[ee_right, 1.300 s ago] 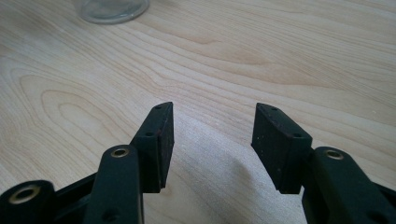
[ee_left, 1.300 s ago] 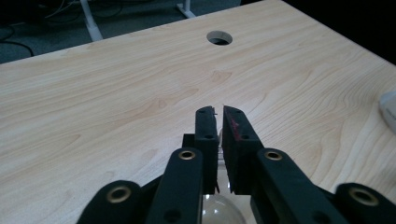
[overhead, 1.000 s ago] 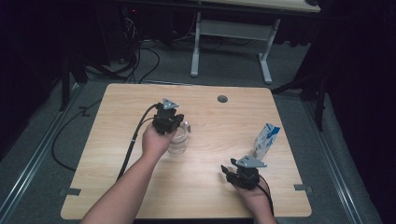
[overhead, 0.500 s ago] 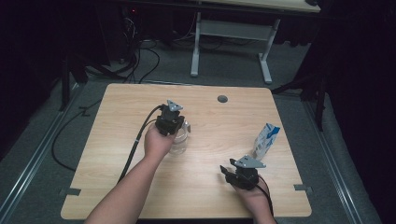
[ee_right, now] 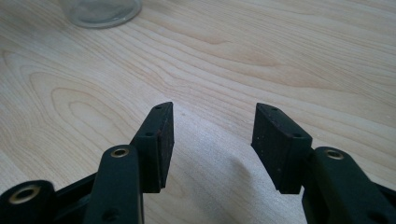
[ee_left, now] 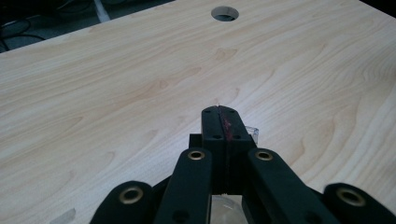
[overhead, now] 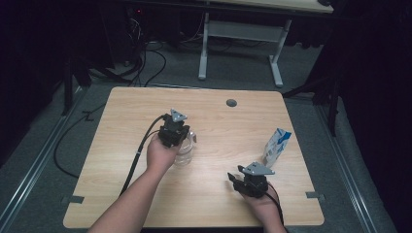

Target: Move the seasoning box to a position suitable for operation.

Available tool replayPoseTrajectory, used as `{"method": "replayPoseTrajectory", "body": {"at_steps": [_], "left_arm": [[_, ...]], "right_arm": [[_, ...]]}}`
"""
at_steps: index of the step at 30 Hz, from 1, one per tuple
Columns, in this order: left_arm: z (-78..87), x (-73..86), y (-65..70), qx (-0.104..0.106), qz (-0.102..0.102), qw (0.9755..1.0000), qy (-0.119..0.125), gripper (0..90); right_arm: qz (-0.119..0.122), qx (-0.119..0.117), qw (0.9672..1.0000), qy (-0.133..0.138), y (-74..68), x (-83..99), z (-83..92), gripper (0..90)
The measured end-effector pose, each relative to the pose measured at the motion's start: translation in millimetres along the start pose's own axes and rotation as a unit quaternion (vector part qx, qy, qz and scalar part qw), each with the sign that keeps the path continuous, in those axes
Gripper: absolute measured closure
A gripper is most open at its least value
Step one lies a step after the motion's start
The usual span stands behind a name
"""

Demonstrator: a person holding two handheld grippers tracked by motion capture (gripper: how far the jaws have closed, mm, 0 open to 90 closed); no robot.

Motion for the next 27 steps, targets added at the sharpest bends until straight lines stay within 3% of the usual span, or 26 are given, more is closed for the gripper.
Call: {"method": "replayPoseTrajectory", "body": {"at_steps": [5, 12, 17, 19, 21, 22, 25, 26, 27], "left_arm": [[14.7, 7.3, 5.5, 0.002, -0.006, 1.0, -0.005, 90.0], [33.5, 13.7, 10.1, 0.01, 0.001, 0.9999, -0.009, 90.0], [47.9, -6.8, 10.2, 0.027, 0.004, 0.9992, 0.029, 90.0], [57.0, -22.0, -1.5, 0.019, 0.0, 0.9985, 0.051, 90.0], [62.3, -28.2, -12.7, 0.015, 0.009, 0.9981, 0.059, 90.0], [62.3, -28.2, -12.7, 0.015, 0.009, 0.9981, 0.059, 90.0], [66.0, -22.2, -35.6, 0.0, 0.009, 0.9986, 0.053, 90.0], [66.5, -17.9, -43.4, -0.004, 0.016, 0.9986, 0.049, 90.0], [66.4, -7.6, -55.3, -0.005, 0.039, 0.9982, 0.045, 90.0]], "right_arm": [[0.001, -0.002, 1.0, -0.001, -2.0, 0.0, 0.1, 48.9], [0.006, -0.004, 1.0, -0.002, -4.5, 0.0, -0.8, 49.0], [0.009, -0.005, 0.9999, -0.002, -6.0, -0.3, -0.2, 49.2], [0.009, -0.004, 0.9999, -0.001, -6.5, -0.8, 0.4, 49.2], [0.008, -0.004, 1.0, -0.001, -6.4, -0.7, 0.2, 49.2], [0.009, -0.004, 0.9999, -0.001, -6.3, -0.7, -0.1, 49.2], [0.014, -0.003, 0.9999, -0.003, -6.3, 0.4, -1.2, 49.8], [0.014, -0.003, 0.9999, -0.003, -6.3, 0.4, -1.2, 49.8], [0.014, -0.003, 0.9999, -0.004, -6.7, 0.8, -1.4, 49.8]]}}
Point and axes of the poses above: each handheld gripper's, and its own axes: z roughly backward along the jaws, x roughly out of its underside, y roughly to its right, the point moved 10 cm from there along -z, roughly forward along the jaws, and after that the axes turned 6 degrees about x, right-handed, at the moved point
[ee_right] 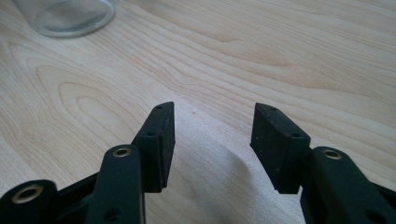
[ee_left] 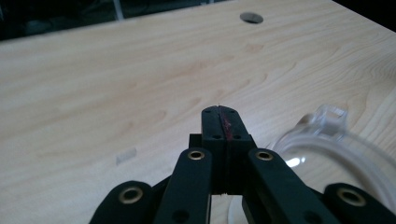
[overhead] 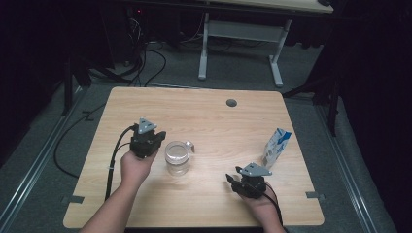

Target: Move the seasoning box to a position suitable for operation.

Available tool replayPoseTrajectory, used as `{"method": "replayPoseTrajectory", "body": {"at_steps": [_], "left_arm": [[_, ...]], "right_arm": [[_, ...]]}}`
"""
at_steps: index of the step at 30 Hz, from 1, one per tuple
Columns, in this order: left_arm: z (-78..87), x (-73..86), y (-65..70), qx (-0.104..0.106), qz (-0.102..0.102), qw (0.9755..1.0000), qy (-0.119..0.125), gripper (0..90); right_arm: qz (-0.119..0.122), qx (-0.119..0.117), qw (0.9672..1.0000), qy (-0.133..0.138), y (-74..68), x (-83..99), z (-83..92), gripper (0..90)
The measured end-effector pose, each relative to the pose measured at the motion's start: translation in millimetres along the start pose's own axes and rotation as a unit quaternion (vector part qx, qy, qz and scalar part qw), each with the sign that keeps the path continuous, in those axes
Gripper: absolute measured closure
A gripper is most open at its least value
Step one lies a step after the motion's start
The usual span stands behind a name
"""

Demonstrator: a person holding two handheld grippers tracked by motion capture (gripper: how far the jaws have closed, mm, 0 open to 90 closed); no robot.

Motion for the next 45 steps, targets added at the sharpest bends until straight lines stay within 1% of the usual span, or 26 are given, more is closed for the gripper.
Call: {"method": "replayPoseTrajectory", "body": {"at_steps": [1, 2, 4, 6, 8, 9, 10, 12, 17, 18, 19, 20, 23, 26, 27, 28, 31, 32, 33, 34, 35, 36, 37, 38, 39, 45], "left_arm": [[0.0, 0.0, 0.0, 0.0, 0.0, 1.0, 0.0, 90.0], [0.0, 7.2, -5.9, -0.001, 0.008, 1.0, -0.003, 90.0], [0.6, 22.6, -12.8, -0.002, 0.005, 0.9999, -0.013, 90.0], [2.2, 30.2, -12.9, 0.001, 0.006, 0.9999, -0.013, 90.0], [4.4, 34.0, -11.1, 0.006, 0.006, 0.9999, -0.014, 90.0], [5.4, 35.4, -9.8, 0.008, 0.007, 0.9999, -0.014, 90.0], [8.3, 36.8, -6.6, 0.011, 0.003, 0.9999, -0.007, 90.0], [10.7, 37.0, -6.1, 0.013, 0.004, 0.9999, -0.003, 90.0], [16.8, 38.7, -5.5, 0.016, 0.008, 0.9998, 0.003, 90.0], [18.4, 38.1, -1.3, 0.019, 0.024, 0.9994, 0.017, 90.0], [18.4, 38.1, -1.3, 0.019, 0.024, 0.9994, 0.017, 90.0], [19.5, 37.7, 1.6, 0.021, 0.031, 0.9989, 0.027, 90.0], [23.9, 40.0, 6.7, 0.024, 0.038, 0.9985, 0.031, 90.0], [33.3, 47.6, 15.8, 0.034, 0.033, 0.9985, 0.027, 90.0], [33.3, 47.6, 15.8, 0.034, 0.033, 0.9985, 0.027, 90.0], [37.8, 52.1, 19.8, 0.04, 0.024, 0.9987, 0.019, 90.0], [42.7, 57.9, 26.1, 0.046, 0.018, 0.9987, 0.011, 90.0], [48.5, 65.3, 32.6, 0.059, 0.003, 0.9982, -0.007, 90.0], [48.5, 65.3, 32.6, 0.059, 0.003, 0.9982, -0.007, 90.0], [51.3, 70.7, 40.9, 0.068, 0.001, 0.9976, -0.011, 90.0], [51.3, 70.7, 40.9, 0.068, 0.001, 0.9976, -0.011, 90.0], [53.2, 75.3, 48.1, 0.076, 0.0, 0.997, -0.015, 90.0], [53.2, 75.3, 48.1, 0.076, 0.0, 0.997, -0.015, 90.0], [54.3, 79.5, 55.0, 0.082, -0.001, 0.9965, -0.018, 90.0], [54.3, 79.5, 55.0, 0.082, -0.001, 0.9965, -0.018, 90.0], [56.7, 88.6, 70.3, 0.099, 0.003, 0.9947, -0.028, 90.0]], "right_arm": [[0.0, 0.0, 1.0, 0.0, 0.0, 0.0, 0.0, 49.8], [0.0, 0.0, 1.0, 0.0, -0.3, 0.0, 0.0, 49.9], [0.001, 0.0, 1.0, 0.0, -1.2, 0.2, -0.2, 50.0], [-0.002, 0.001, 1.0, 0.002, -1.2, 0.0, 0.2, 50.9], [-0.001, 0.003, 1.0, 0.004, -0.9, -0.1, 0.3, 51.4], [0.0, 0.01, 0.9999, 0.004, -0.3, 0.3, 1.1, 52.9], [0.006, 0.008, 0.9999, 0.008, -1.4, 0.0, 1.8, 57.4], [0.012, 0.007, 0.9998, 0.012, -2.8, -0.8, 2.8, 60.0], [0.006, 0.009, 0.9999, 0.012, -2.1, -1.2, 3.2, 64.8], [0.004, 0.009, 0.9999, 0.013, -1.5, -1.5, 3.4, 64.7], [0.004, 0.009, 0.9999, 0.013, -1.5, -1.5, 3.4, 64.7], [0.003, 0.009, 0.9999, 0.013, -1.4, -1.5, 3.3, 64.7], [0.009, 0.012, 0.9998, 0.014, -2.1, -1.2, 2.5, 64.7], [0.014, 0.011, 0.9997, 0.017, -3.8, -1.6, 2.0, 64.7], [0.014, 0.011, 0.9997, 0.017, -3.8, -1.6, 2.0, 64.7], [0.013, 0.01, 0.9997, 0.015, -3.8, -1.6, 1.8, 64.5], [0.013, 0.011, 0.9997, 0.016, -4.0, -1.9, 1.6, 64.1], [0.015, 0.011, 0.9997, 0.016, -4.5, -2.0, 1.5, 64.1], [0.015, 0.011, 0.9997, 0.016, -4.5, -2.0, 1.5, 64.1], [0.017, 0.011, 0.9997, 0.016, -5.3, -2.0, 1.4, 64.1], [0.017, 0.011, 0.9997, 0.016, -5.3, -2.0, 1.4, 64.1], [0.015, 0.011, 0.9997, 0.015, -5.7, -2.2, 1.3, 63.5], [0.014, 0.011, 0.9997, 0.015, -5.7, -2.2, 1.3, 63.2], [0.012, 0.01, 0.9998, 0.015, -5.8, -2.2, 1.4, 63.2], [0.013, 0.011, 0.9998, 0.014, -5.6, -2.1, 1.6, 63.2], [0.01, 0.012, 0.9998, 0.013, -4.8, -1.6, 1.9, 63.2]]}}
Point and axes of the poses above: each handheld gripper's, and its own axes: z roughly backward along the jaws, x roughly out of its underside, y roughly to its right, the point moved 10 cm from there along -z, roughly forward along the jaws, and after that the axes turned 6 degrees about x, right-handed, at the moved point
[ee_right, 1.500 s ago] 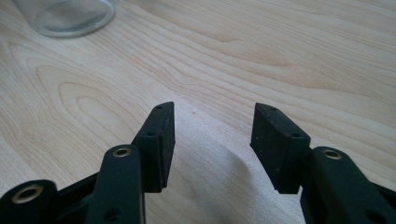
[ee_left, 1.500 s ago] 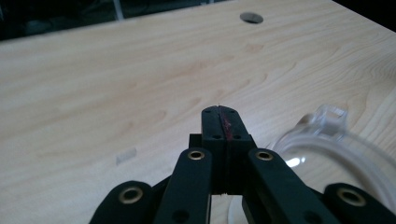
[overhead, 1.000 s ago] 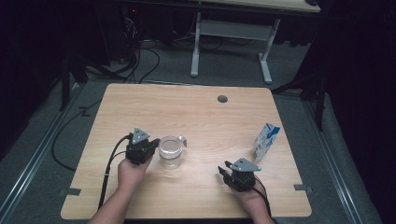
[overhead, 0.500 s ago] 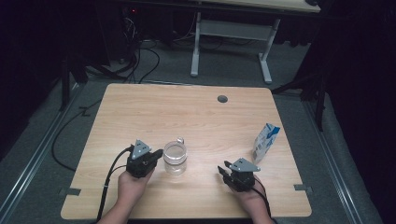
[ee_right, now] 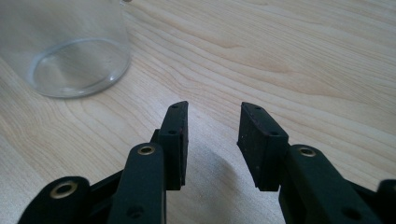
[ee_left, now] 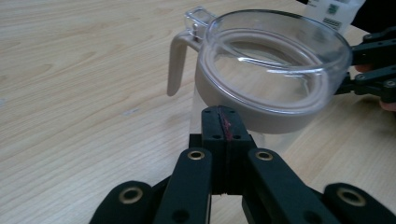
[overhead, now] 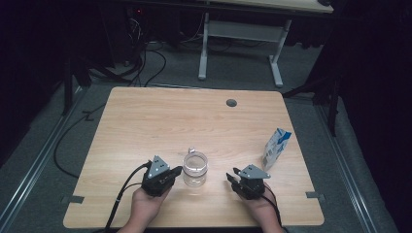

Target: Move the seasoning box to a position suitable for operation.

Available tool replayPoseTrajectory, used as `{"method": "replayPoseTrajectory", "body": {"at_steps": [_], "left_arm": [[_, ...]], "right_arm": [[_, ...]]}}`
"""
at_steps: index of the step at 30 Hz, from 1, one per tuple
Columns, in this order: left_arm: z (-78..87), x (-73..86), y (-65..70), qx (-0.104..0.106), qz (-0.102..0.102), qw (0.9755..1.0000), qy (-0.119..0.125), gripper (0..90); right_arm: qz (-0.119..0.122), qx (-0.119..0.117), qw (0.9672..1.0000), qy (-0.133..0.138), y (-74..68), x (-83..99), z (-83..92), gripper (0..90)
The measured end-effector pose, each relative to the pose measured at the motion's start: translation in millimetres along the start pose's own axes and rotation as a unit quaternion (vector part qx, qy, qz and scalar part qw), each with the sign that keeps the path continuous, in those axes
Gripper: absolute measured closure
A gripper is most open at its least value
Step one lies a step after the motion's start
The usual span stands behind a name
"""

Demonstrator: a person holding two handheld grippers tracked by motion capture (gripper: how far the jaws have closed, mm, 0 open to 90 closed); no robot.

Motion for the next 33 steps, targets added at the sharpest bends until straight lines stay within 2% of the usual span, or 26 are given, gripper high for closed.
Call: {"method": "replayPoseTrajectory", "body": {"at_steps": [12, 20, 23, 25, 26, 28, 31, 32, 33], "left_arm": [[-5.2, 12.1, 21.5, 0.026, 0.01, 0.9996, -0.01, 90.0], [-12.9, 20.3, 35.9, 0.045, 0.014, 0.9987, -0.022, 90.0], [-15.8, 25.2, 43.1, 0.053, 0.009, 0.9981, -0.028, 90.0], [-15.1, 26.1, 42.9, 0.054, 0.008, 0.9981, -0.029, 89.8], [-14.4, 26.4, 41.8, 0.053, 0.004, 0.9982, -0.029, 89.8], [-11.8, 25.7, 36.3, 0.048, 0.003, 0.9985, -0.027, 89.6], [-6.0, 18.9, 18.5, 0.032, 0.016, 0.9993, -0.013, 87.6], [-6.0, 18.9, 18.5, 0.032, 0.016, 0.9993, -0.013, 87.4], [-3.2, 15.4, 11.9, 0.027, 0.022, 0.9994, -0.006, 87.1]], "right_arm": [[-0.005, -0.001, 1.0, 0.003, 1.0, -1.3, 3.5, 63.3], [-0.006, -0.01, 0.9999, 0.007, -4.0, -4.9, 3.9, 66.7], [-0.009, -0.016, 0.9997, 0.014, -6.0, -9.0, 6.3, 70.2], [-0.011, -0.023, 0.999, 0.037, -9.5, -19.9, 13.9, 81.8], [-0.011, -0.023, 0.999, 0.037, -9.5, -19.9, 13.9, 81.8], [-0.01, -0.024, 0.9985, 0.049, -11.6, -26.0, 17.0, 90.0], [-0.007, -0.032, 0.997, 0.07, -19.2, -38.3, 22.4, 90.0], [-0.007, -0.032, 0.997, 0.07, -19.2, -38.3, 22.4, 90.0], [-0.009, -0.033, 0.9969, 0.071, -22.5, -41.2, 22.0, 90.0]]}}
Point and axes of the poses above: each handheld gripper's, and its own axes: z roughly backward along the jaws, x roughly out of its underside, y roughly to its right, the point moved 10 cm from there along -z, roughly forward along the jaws, and after that the axes turned 6 degrees about x, right-handed, at the moved point
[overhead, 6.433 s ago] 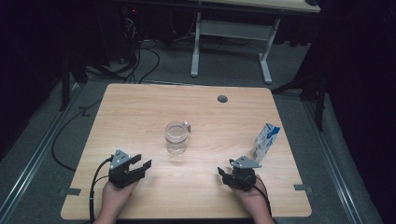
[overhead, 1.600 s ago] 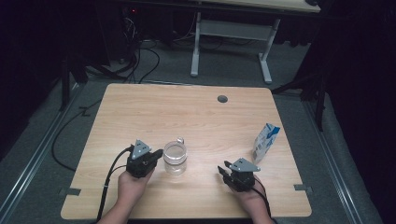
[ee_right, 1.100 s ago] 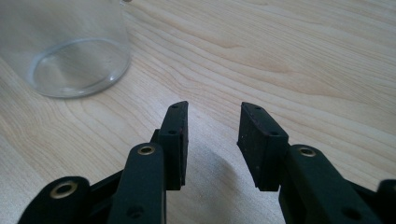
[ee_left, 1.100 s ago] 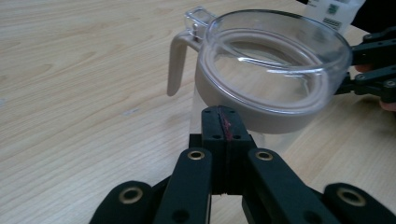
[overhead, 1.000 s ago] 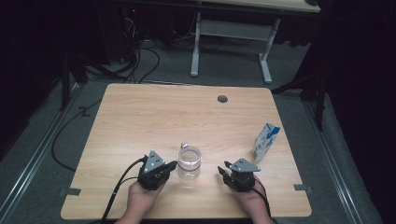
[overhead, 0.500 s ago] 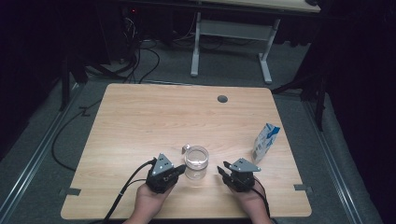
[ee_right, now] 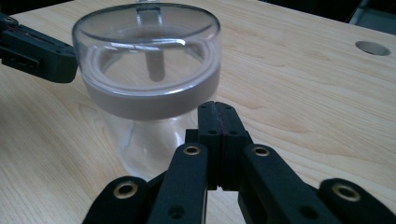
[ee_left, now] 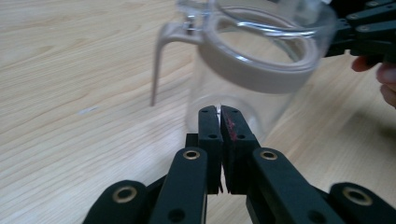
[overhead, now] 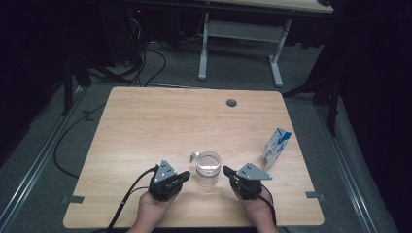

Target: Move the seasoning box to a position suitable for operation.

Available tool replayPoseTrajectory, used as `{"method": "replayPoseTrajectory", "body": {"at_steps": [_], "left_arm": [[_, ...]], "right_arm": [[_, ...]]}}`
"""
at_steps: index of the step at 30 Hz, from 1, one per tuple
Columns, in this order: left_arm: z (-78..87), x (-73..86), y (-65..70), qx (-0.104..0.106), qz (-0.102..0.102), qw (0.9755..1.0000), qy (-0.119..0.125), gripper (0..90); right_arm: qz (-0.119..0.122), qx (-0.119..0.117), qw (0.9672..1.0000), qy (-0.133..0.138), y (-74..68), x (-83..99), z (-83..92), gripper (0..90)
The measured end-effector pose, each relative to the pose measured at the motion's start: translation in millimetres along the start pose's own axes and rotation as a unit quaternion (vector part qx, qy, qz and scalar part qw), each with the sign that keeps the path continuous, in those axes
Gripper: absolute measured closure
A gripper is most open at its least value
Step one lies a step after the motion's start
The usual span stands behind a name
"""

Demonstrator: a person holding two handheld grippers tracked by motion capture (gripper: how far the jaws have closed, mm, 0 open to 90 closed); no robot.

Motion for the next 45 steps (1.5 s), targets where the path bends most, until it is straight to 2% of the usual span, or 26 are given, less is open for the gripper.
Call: {"method": "replayPoseTrajectory", "body": {"at_steps": [1, 4, 8, 9, 12, 15, 17, 18, 19, 20, 24, 26, 27, 30, 31, 35, 37, 38, 39, 41, 42, 45], "left_arm": [[0.0, 0.0, 0.0, 0.0, 0.0, 1.0, 0.0, 86.7], [8.3, -7.8, -11.5, -0.008, 0.012, 0.9998, 0.012, 83.3], [12.0, -11.2, -18.6, -0.017, 0.009, 0.9997, 0.015, 81.8], [13.0, -13.3, -21.7, -0.021, 0.015, 0.9995, 0.017, 81.2], [15.4, -19.0, -29.6, -0.031, 0.007, 0.9993, 0.02, 79.1], [16.5, -24.6, -32.5, -0.031, 0.011, 0.9992, 0.025, 78.4], [16.9, -29.7, -34.1, -0.031, 0.011, 0.9991, 0.029, 77.1], [16.4, -34.8, -35.3, -0.03, 0.01, 0.9988, 0.038, 74.2], [16.4, -34.8, -35.3, -0.03, 0.01, 0.9988, 0.038, 72.8], [15.5, -36.1, -35.7, -0.03, 0.01, 0.9987, 0.04, 71.8], [10.3, -38.5, -33.4, -0.031, -0.004, 0.9984, 0.047, 67.7], [6.5, -41.9, -28.8, -0.026, -0.005, 0.9982, 0.054, 67.1], [6.5, -41.9, -28.8, -0.026, -0.005, 0.9982, 0.054, 66.2], [-0.4, -44.0, -24.1, -0.022, -0.012, 0.9984, 0.051, 64.2], [-0.4, -44.0, -24.1, -0.022, -0.012, 0.9984, 0.051, 63.7], [-5.2, -51.5, -23.1, -0.02, -0.01, 0.9983, 0.055, 65.9], [-6.2, -55.5, -19.5, -0.015, -0.01, 0.9982, 0.057, 66.0], [-6.4, -55.9, -18.9, -0.016, -0.016, 0.9982, 0.056, 66.4], [-6.7, -56.5, -18.3, -0.018, -0.023, 0.998, 0.057, 68.2], [-7.6, -58.4, -17.1, -0.016, -0.019, 0.9981, 0.056, 74.8], [-9.5, -59.7, -16.2, -0.012, -0.009, 0.9985, 0.053, 78.1], [-11.7, -61.6, -15.6, -0.01, -0.006, 0.9985, 0.054, 84.3]], "right_arm": [[0.0, 0.0, 1.0, 0.0, 0.0, 0.0, 0.0, 90.0], [0.002, 0.0, 1.0, -0.002, -4.6, -2.3, -4.6, 90.0], [-0.001, 0.0, 1.0, -0.003, -6.8, -4.5, -8.5, 90.0], [-0.002, -0.001, 1.0, -0.002, -8.2, -5.6, -10.4, 90.0], [-0.003, -0.011, 0.9999, -0.007, -16.8, -9.0, -19.6, 90.0], [-0.002, -0.019, 0.9998, -0.009, -20.8, -9.0, -24.3, 90.0], [-0.005, -0.018, 0.9997, -0.016, -18.8, -8.3, -29.4, 89.9], [-0.005, -0.009, 0.9997, -0.021, -13.6, -8.2, -34.5, 90.0], [-0.005, -0.009, 0.9997, -0.021, -13.6, -8.2, -34.5, 90.0], [-0.004, 0.001, 0.9996, -0.027, -7.6, -6.3, -39.8, 90.0], [-0.003, 0.01, 0.9994, -0.033, -3.2, -0.7, -40.3, 90.0], [-0.017, 0.011, 0.9992, -0.033, -0.2, 7.5, -37.0, 89.4], [-0.017, 0.011, 0.9992, -0.033, -0.2, 7.5, -37.0, 89.4], [-0.042, 0.012, 0.9982, -0.042, 7.8, 20.2, -34.1, 89.0], [-0.042, 0.012, 0.9982, -0.042, 7.8, 20.2, -34.1, 89.0], [-0.054, 0.026, 0.997, -0.05, 17.6, 30.6, -30.5, 88.4], [-0.05, 0.03, 0.9969, -0.052, 18.2, 33.0, -28.3, 87.2], [-0.04, 0.032, 0.9973, -0.053, 17.1, 33.2, -26.5, 86.7], [-0.036, 0.033, 0.9974, -0.054, 16.5, 33.0, -25.1, 86.7], [-0.034, 0.032, 0.9976, -0.05, 15.1, 30.1, -22.1, 86.7], [-0.033, 0.031, 0.998, -0.045, 13.5, 25.9, -19.2, 86.8], [-0.027, 0.03, 0.9983, -0.042, 11.2, 23.0, -17.9, 87.1]]}}
Point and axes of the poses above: each handheld gripper's, and its own axes: z roughly backward along the jaws, x roughly out of its underside, y roughly to its right, the point moved 10 cm from there along -z, roughly forward along the jaws, and after that the axes turned 6 degrees about x, right-handed, at the moved point
